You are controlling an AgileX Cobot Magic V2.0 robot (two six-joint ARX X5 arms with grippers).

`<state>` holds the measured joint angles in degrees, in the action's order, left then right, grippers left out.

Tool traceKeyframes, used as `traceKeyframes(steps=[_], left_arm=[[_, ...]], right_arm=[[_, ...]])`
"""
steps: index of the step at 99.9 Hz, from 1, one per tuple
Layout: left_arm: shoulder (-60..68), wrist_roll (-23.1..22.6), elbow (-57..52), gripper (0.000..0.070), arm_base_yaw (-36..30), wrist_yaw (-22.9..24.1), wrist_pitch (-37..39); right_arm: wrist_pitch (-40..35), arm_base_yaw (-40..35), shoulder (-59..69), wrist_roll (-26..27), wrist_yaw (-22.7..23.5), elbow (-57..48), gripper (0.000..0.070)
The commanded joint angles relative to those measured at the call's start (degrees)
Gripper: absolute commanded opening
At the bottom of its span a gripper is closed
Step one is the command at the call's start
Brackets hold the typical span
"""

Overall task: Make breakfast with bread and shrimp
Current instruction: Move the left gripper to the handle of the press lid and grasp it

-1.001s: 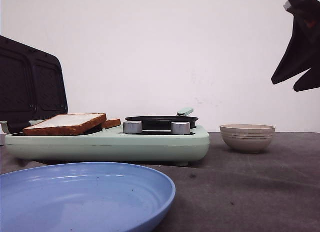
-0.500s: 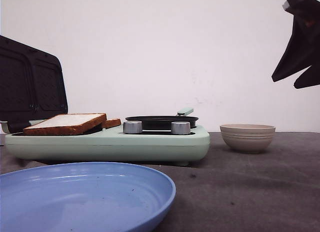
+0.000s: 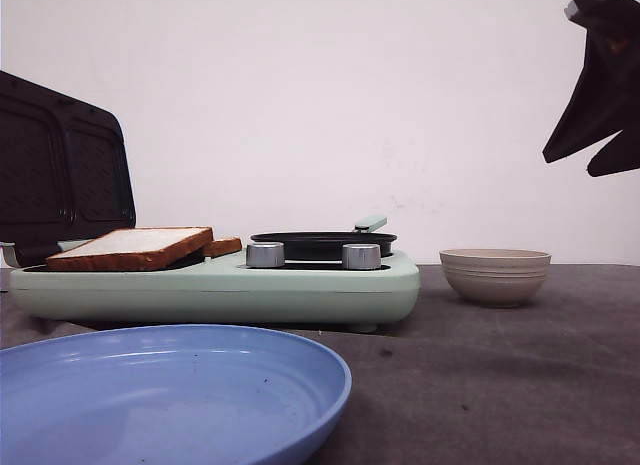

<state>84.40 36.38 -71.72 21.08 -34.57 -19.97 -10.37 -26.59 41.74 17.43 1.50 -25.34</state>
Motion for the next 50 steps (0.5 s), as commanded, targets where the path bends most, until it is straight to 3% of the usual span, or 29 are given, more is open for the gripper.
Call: traceKeyframes(steps=[1, 17, 38, 50], left_arm=[[1.3, 0.6, -1.3, 0.0434, 0.0, -0.4, 0.8], [2.0, 0.8, -1.3, 0.0416, -0.4, -0.4, 1.7], [2.1, 0.7, -1.3, 0.0226, -0.5, -0.4, 2.0], [2.2, 0.7, -1.3, 0.0218, -0.5, -0.4, 1.8]], right_arm=[[0.9, -0.3, 0.2, 0.5, -0.1, -0.1, 0.0248], [0.9, -0.3, 0.2, 0.6, -0.1, -0.1, 0.0248], [0.9, -0.3, 0.2, 0.5, -0.1, -0.1, 0.0248], [0.9, -0.3, 0.2, 0.6, -0.1, -0.1, 0.0248]])
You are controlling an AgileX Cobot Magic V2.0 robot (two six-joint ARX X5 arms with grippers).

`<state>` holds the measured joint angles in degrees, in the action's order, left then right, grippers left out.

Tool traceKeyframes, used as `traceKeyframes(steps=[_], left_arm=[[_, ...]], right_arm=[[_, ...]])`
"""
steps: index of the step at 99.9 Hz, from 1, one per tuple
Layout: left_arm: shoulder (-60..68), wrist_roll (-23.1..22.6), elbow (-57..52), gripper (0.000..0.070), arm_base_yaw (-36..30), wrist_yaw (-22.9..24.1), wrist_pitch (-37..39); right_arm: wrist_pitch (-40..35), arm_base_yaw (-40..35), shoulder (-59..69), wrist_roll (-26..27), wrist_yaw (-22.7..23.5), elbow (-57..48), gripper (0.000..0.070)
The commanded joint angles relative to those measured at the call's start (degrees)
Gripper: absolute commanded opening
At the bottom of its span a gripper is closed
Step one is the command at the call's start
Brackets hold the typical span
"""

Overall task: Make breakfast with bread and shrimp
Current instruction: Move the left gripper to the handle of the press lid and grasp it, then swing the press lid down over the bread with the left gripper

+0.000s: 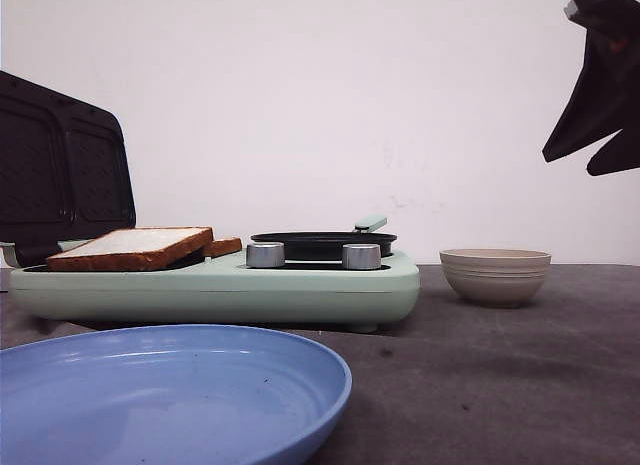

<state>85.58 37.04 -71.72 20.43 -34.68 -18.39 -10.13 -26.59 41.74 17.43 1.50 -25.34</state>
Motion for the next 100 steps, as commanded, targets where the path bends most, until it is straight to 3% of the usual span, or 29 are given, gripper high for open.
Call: traceKeyframes(steps=[1, 14, 54, 67, 100], left_arm=[[1.0, 0.0, -1.3, 0.0216, 0.2, -0.3, 0.2], [1.0, -0.3, -1.3, 0.0141, -0.1, -0.3, 0.2], [1.9, -1.7, -1.3, 0.0133, -1.7, -0.3, -0.7], [2.4, -1.9, -1.3, 0.0003, -1.7, -0.3, -1.3], [2.5, -2.8, -1.3, 0.0004, -2.3, -0.3, -1.3]], right_arm=[[0.7, -0.3, 0.2, 0.6, -0.1, -0.1, 0.0248], [0.7, -0.3, 0.2, 0.6, -0.1, -0.1, 0.0248], [0.6, -0.3, 0.2, 0.5, -0.1, -0.1, 0.0248], [0.7, -0.3, 0.2, 0.5, -0.1, -0.1, 0.0248], [0.7, -0.3, 0.2, 0.6, -0.1, -0.1, 0.0248]])
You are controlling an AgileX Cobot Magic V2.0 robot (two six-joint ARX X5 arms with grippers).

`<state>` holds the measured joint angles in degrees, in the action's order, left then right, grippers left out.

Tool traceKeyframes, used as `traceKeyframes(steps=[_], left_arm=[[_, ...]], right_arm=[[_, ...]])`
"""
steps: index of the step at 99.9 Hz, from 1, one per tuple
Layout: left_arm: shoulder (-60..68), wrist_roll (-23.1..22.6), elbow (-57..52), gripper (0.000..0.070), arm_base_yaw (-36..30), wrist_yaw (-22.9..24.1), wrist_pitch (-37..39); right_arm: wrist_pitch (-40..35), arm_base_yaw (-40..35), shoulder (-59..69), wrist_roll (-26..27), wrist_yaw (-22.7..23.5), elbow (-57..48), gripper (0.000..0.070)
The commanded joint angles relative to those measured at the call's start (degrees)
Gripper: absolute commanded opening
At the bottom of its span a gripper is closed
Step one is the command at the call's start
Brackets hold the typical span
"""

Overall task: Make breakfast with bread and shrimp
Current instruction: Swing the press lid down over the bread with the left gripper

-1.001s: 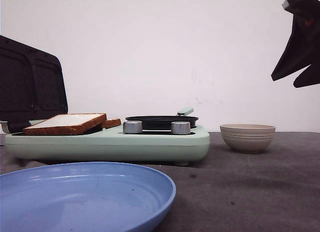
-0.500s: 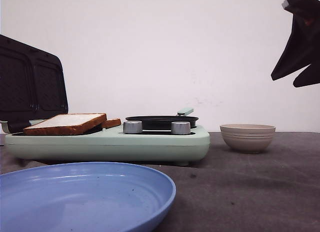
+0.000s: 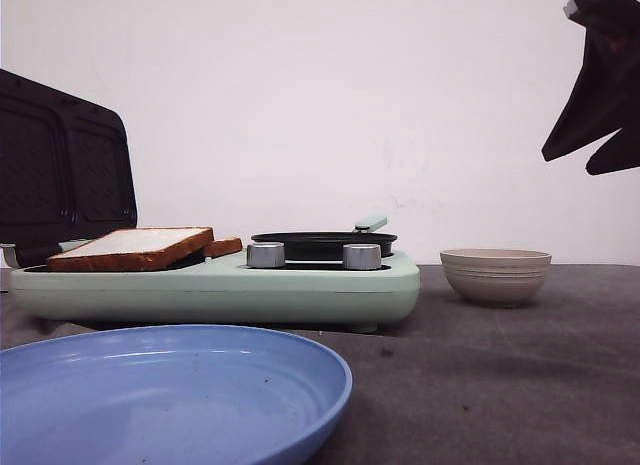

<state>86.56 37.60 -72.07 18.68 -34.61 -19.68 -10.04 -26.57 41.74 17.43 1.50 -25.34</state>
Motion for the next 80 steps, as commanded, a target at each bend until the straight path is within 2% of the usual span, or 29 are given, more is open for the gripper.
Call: traceKeyframes(steps=[1, 50, 80], left_arm=[[1.5, -3.5, -0.9, 0.0004, -0.7, -0.3, 0.0], [1.5, -7.5, -0.9, 0.0004, -8.6, -0.2, -0.1], [1.5, -9.8, -0.9, 0.0004, -15.8, 3.1, -0.5]], right_arm=[[0.6, -0.3, 0.2, 0.6, -0.1, -0.1, 0.0248], [0.6, -0.3, 0.2, 0.6, -0.1, -0.1, 0.0248], [0.5, -0.3, 0.2, 0.6, -0.1, -0.1, 0.0248]])
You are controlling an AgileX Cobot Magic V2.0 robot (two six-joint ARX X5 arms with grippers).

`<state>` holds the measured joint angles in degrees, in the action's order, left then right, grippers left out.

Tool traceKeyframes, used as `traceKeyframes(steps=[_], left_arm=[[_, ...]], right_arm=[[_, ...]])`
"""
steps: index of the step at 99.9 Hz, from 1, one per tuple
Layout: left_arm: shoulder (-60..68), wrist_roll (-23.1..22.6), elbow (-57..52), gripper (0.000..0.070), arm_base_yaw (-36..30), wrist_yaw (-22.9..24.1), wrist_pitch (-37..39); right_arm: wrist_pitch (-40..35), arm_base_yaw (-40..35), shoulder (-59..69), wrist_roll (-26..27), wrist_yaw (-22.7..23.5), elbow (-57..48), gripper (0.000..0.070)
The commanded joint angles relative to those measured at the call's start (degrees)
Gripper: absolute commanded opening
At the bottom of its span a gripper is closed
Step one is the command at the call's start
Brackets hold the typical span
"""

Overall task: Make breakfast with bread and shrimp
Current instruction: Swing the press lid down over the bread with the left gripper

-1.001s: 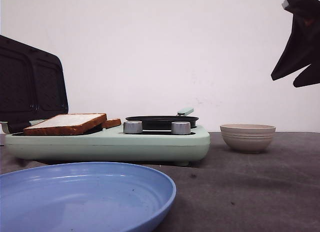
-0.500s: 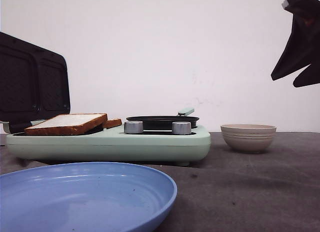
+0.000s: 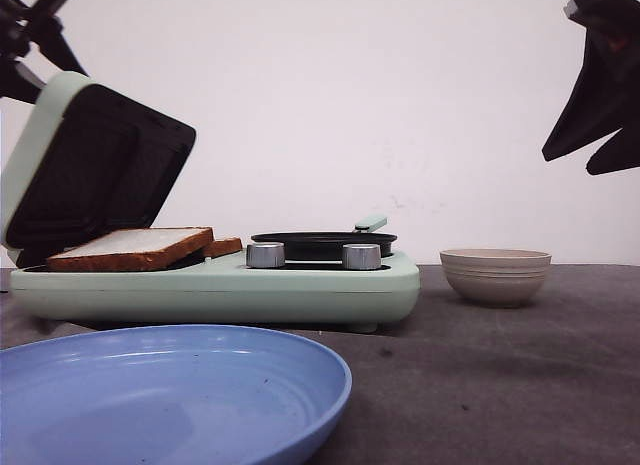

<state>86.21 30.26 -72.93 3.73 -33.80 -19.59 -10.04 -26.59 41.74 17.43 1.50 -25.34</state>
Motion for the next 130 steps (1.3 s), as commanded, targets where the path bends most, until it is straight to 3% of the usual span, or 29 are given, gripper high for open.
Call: traceKeyframes(steps=[1, 35, 92, 130], left_arm=[[1.8, -2.6, -0.1, 0.0004, -1.2, 2.5, -0.6], [2.1, -7.9, -0.1, 0.0004, -10.0, 10.4, -1.9], [8.1, -13.2, -0.1, 0.0004, -18.6, 17.7, -4.3], [10.5, -13.5, -0.1, 0.0004, -19.9, 17.5, -4.8]], right_arm=[[0.6, -0.3, 0.2, 0.6, -0.1, -0.1, 0.0248], [0.6, -0.3, 0.2, 0.6, -0.1, -0.1, 0.0248], [0.5, -0.3, 0.2, 0.6, -0.1, -0.1, 0.0248], [-0.5, -0.3, 0.2, 0.6, -0.1, -0.1, 0.0248]])
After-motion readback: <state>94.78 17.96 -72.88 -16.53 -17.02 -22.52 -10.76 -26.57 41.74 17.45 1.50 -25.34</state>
